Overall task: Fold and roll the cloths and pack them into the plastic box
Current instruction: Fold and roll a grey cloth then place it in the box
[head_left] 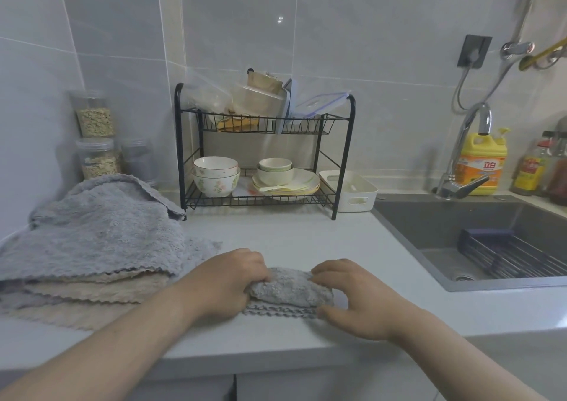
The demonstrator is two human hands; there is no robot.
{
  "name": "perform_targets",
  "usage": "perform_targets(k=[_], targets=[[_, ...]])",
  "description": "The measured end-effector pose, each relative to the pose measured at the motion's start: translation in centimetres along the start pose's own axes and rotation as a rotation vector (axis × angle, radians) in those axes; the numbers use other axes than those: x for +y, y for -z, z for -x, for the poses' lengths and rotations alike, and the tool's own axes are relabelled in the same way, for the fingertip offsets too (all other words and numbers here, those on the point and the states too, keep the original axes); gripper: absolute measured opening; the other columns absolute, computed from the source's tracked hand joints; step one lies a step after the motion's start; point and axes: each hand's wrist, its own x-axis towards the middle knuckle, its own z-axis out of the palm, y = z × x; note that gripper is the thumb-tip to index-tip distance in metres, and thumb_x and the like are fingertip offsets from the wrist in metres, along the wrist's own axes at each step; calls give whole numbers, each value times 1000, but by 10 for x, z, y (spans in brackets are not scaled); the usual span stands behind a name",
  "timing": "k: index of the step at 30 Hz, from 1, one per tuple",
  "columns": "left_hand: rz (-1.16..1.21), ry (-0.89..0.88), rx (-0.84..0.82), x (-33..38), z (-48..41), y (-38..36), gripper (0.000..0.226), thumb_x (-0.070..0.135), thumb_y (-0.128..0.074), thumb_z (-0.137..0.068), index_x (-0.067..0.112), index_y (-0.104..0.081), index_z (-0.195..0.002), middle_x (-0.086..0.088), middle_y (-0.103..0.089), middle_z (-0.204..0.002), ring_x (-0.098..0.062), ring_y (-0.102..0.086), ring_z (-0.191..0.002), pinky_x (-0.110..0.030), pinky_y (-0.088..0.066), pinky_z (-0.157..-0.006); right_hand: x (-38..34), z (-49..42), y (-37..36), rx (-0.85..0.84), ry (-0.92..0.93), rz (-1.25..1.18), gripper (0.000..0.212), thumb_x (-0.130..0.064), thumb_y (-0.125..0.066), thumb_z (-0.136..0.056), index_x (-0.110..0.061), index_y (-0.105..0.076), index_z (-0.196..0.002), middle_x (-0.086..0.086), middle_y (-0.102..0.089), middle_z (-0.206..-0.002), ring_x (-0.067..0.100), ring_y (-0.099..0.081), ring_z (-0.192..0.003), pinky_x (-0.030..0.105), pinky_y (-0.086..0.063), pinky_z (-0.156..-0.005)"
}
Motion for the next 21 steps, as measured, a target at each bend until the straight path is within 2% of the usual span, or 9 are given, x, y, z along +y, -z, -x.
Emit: perform_targets(k=[3,6,7,10,12,14,16,18,21], targets=[[151,103,-32,3,2,5,31,22,-45,-82,21,-71,-98,10,-57,-104,-3,-49,-98,-16,-39,-87,-3,-5,2,-12,-157,-227,41,-47,-44,-95,-18,-72,-92,-9,-60,-113,-12,-46,-102,4,-31,-91],[386,291,63,8,-1,3,13,33,-61,-90,29,-64,-77,12,-56,-98,2,-53,-87,-8,-35,-75,-9,-16,-6,167,-373,-470,22,-30,-64,-90,-11,-60,-79,2,-65,-88,5,-56,-74,26,-49,-73],[411,353,70,9,-2,1,6,34,-66,-86,30,-62,-88,14,-52,-102,2,-52,-88,-10,-36,-77,-12,-19,-7,177,-449,-515,22,-32,-69,-84,-14,-57,-86,2,-65,-93,8,-57,-74,25,-49,-68],[442,508,-35,10,1,-2,67,41,-70,-81,25,-40,-139,10,-43,-132,-7,-48,-114,-20,-37,-95,-15,-20,-9,13,-591,-363,45,-52,-69,-77,-24,-50,-107,-8,-57,-102,10,-55,-91,21,-41,-71],[487,566,-99,13,3,1,73,43,-71,-78,21,-40,-140,4,-49,-132,-9,-50,-113,-21,-37,-94,-17,-17,-6,-33,-572,-261,36,-56,-67,-77,-24,-53,-87,-11,-55,-82,7,-52,-76,21,-38,-63],[578,560,-68,13,3,1,44,37,-76,-75,23,-58,-112,5,-61,-103,-6,-56,-85,-20,-43,-77,-20,-14,-5,-5,-556,-278,32,-49,-70,-76,-23,-51,-74,-10,-52,-69,4,-48,-63,19,-35,-55],[740,574,17,12,2,-1,38,24,-83,-68,25,-57,-96,1,-62,-91,-12,-59,-77,-25,-49,-72,-22,-12,-7,72,-557,-394,26,-36,-73,-75,-21,-55,-84,-9,-55,-70,1,-50,-60,16,-39,-52],[1026,609,155,9,-2,-3,43,4,-82,-68,15,-56,-101,-10,-65,-98,-20,-64,-81,-31,-57,-72,-24,-15,-5,187,-556,-614,25,-19,-74,-77,-13,-56,-93,-5,-59,-70,0,-52,-53,14,-42,-49],[1361,622,372,0,-18,-2,47,-11,-72,-72,9,-55,-111,-14,-65,-106,-19,-65,-78,-27,-55,-62,-17,-32,1,360,-528,-961,25,3,-70,-80,-5,-54,-98,10,-64,-76,10,-59,-58,22,-47,-51]])
